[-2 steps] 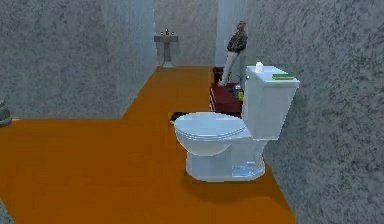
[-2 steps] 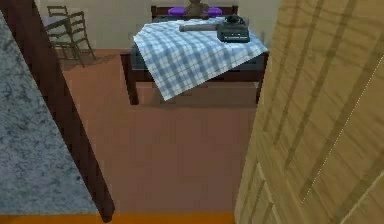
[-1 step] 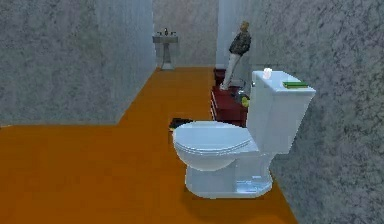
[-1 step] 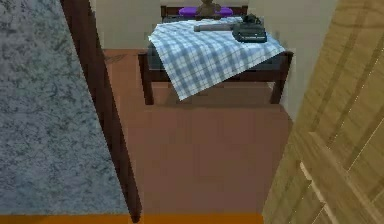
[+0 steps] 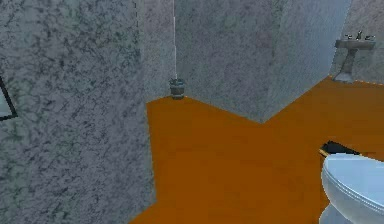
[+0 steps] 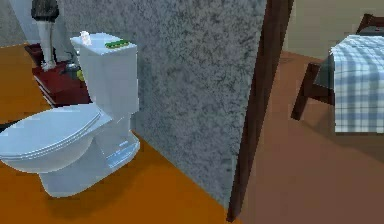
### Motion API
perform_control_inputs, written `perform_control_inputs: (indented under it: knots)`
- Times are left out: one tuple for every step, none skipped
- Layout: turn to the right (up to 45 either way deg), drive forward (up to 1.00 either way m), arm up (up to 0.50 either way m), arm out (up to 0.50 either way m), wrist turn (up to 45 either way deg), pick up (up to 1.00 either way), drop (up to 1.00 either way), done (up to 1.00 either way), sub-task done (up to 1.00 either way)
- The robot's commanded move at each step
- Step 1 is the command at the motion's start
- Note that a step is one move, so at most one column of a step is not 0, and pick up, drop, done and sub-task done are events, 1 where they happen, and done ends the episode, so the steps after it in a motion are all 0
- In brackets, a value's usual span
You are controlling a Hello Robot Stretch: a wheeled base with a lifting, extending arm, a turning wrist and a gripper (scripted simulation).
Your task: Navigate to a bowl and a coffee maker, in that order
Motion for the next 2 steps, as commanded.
perform_control_inputs:
  knots:
    - [-9.0,0.0,0.0,0.0,0.0,0.0,0.0,0.0,0.0]
    - [-3.0,0.0,0.0,0.0,0.0,0.0,0.0,0.0,0.0]
